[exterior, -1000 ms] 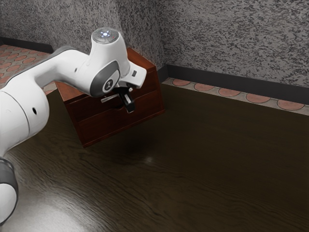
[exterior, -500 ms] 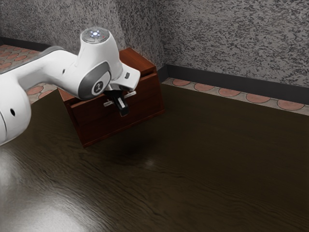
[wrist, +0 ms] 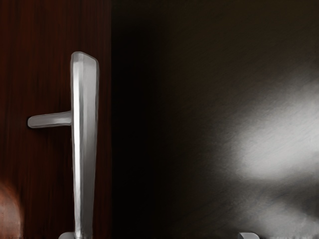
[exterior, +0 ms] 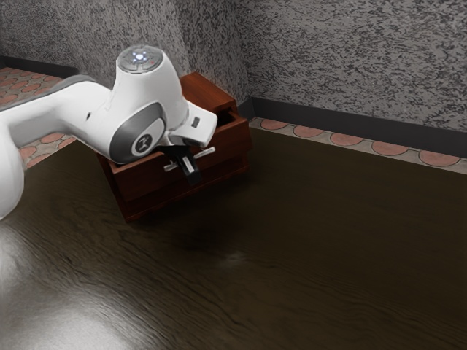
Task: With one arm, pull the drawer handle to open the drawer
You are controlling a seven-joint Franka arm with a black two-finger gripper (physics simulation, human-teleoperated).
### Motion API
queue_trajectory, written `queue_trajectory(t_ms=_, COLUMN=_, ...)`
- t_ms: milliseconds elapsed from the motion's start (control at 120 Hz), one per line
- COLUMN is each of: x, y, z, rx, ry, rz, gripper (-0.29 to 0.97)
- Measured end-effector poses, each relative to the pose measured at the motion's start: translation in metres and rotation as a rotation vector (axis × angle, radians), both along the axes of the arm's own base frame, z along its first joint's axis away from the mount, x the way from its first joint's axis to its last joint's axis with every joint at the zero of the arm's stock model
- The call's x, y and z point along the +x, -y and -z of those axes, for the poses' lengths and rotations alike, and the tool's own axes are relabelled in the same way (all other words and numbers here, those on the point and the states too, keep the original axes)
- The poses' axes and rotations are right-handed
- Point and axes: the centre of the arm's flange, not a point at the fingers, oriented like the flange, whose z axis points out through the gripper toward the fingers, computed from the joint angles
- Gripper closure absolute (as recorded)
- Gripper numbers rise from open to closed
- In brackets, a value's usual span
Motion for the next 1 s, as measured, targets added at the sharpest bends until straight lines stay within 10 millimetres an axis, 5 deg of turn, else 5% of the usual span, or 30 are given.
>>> queue_trajectory(t_ms=733, x=-0.061, y=0.088, z=-0.009, rx=-0.011, ry=0.051, rz=0.103, gripper=0.26)
queue_trajectory(t_ms=850, x=-0.08, y=0.101, z=-0.068, rx=0.002, ry=0.15, rz=0.114, gripper=0.15)
queue_trajectory(t_ms=958, x=-0.092, y=0.127, z=-0.185, rx=-0.036, ry=0.265, rz=0.082, gripper=0.08)
queue_trajectory(t_ms=1000, x=-0.087, y=0.13, z=-0.212, rx=-0.083, ry=0.247, rz=0.03, gripper=0.07)
